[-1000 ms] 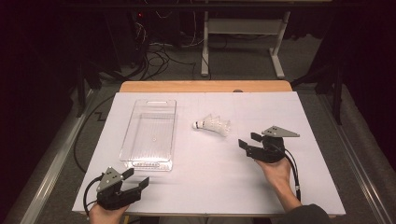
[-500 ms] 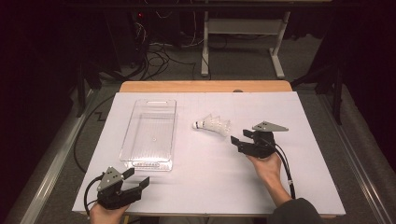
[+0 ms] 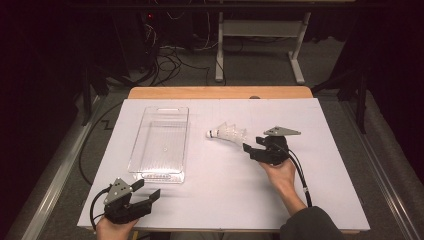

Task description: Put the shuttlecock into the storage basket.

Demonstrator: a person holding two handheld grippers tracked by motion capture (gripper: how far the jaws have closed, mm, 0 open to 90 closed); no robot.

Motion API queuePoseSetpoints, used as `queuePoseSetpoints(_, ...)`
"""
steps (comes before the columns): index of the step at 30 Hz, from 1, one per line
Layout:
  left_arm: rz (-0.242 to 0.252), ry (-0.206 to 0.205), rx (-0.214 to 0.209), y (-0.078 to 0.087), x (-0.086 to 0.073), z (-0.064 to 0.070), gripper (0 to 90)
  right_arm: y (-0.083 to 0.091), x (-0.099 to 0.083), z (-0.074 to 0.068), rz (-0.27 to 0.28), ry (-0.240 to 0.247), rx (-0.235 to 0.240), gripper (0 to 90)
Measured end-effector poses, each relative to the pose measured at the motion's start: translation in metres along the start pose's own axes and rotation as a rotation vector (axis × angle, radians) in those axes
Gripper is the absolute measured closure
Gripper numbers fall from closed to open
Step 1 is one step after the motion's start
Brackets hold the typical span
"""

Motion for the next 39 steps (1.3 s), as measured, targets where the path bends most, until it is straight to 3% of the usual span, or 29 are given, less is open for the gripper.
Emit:
queuePoseSetpoints(25, 0.002, 0.0, -0.002, 0.001, 0.0, -0.001, 32.1, -0.028, 0.01, -0.007, -0.055, 0.004, -0.009, 38.9)
queuePoseSetpoints(39, 0.002, -0.01, -0.004, 0.002, 0.001, 0.0, 32.1, -0.046, 0.017, -0.008, -0.079, -0.018, -0.006, 38.0)
Point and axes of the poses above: each handheld gripper's, and its own axes: y roughly backward along the jaws, x roughly out of its top, z roughly to its right, the point moved 2 cm from there along -y, roughly forward along the jaws, and after that the axes turned 9 degrees about -x, right-handed, at the moved point
